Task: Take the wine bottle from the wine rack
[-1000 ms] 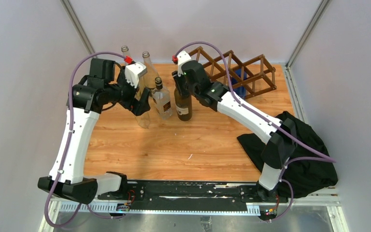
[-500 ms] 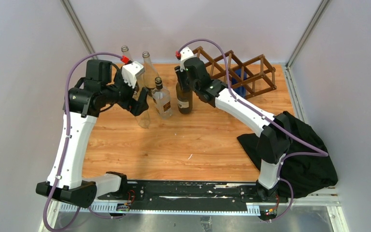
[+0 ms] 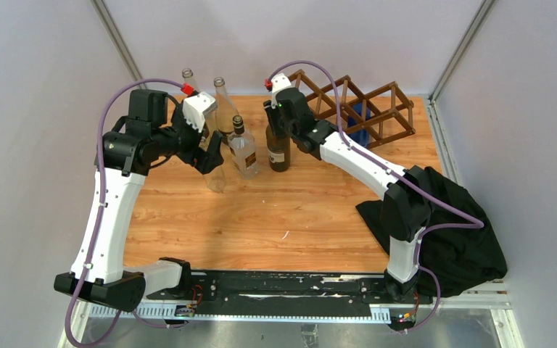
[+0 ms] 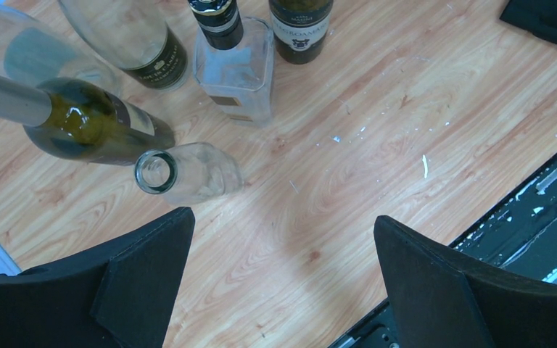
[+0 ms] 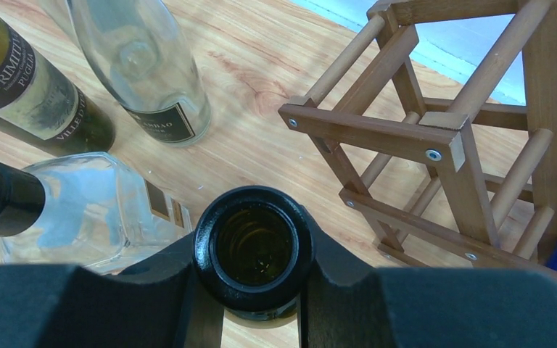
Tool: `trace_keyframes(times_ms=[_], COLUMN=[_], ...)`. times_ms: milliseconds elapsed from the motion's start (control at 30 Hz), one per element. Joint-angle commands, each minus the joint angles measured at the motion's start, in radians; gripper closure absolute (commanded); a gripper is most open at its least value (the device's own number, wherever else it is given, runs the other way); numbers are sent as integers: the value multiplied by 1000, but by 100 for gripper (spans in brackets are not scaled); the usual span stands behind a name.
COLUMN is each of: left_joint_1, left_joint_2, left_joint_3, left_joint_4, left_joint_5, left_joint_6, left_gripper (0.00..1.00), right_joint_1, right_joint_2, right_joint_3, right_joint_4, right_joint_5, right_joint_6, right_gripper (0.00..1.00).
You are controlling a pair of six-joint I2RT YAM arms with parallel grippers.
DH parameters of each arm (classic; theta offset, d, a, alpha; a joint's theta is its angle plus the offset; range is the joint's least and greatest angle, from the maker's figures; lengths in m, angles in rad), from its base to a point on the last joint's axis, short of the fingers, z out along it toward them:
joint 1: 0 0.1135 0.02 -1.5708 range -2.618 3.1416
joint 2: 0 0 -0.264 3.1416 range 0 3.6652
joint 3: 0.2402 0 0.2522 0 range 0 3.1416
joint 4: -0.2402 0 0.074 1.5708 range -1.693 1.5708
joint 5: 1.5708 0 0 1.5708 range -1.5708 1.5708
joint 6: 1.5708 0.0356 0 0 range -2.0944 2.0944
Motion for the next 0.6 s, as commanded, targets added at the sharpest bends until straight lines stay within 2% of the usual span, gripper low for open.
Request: trace_keyframes(times_ms=[0,167,200,467,567], left_joint_1=[8,8,7,7,7], left_joint_2=[-9,-13,-14,-5,0], left_joint_3=[-16,-18,-17,-2,11], left_joint_4=[19,21,21,23,24], left_joint_5=[21,15,15,10,13], left_joint_6=[2,9,9,-3,-2], left_gripper=[0,0,0,0,0], right_joint_1=[-10,-11,-11,-13,-31], right_joint_2=[-17,-50,-61,-222,-306], right_joint_3=[-1,-7,-7,-5,-37], right_joint_4=[83,43,33,-106,-218], right_joint_5=[24,42,47,98,124], right_joint_6=[22,41,43,46,95], right_gripper=[64,17,13,9,8])
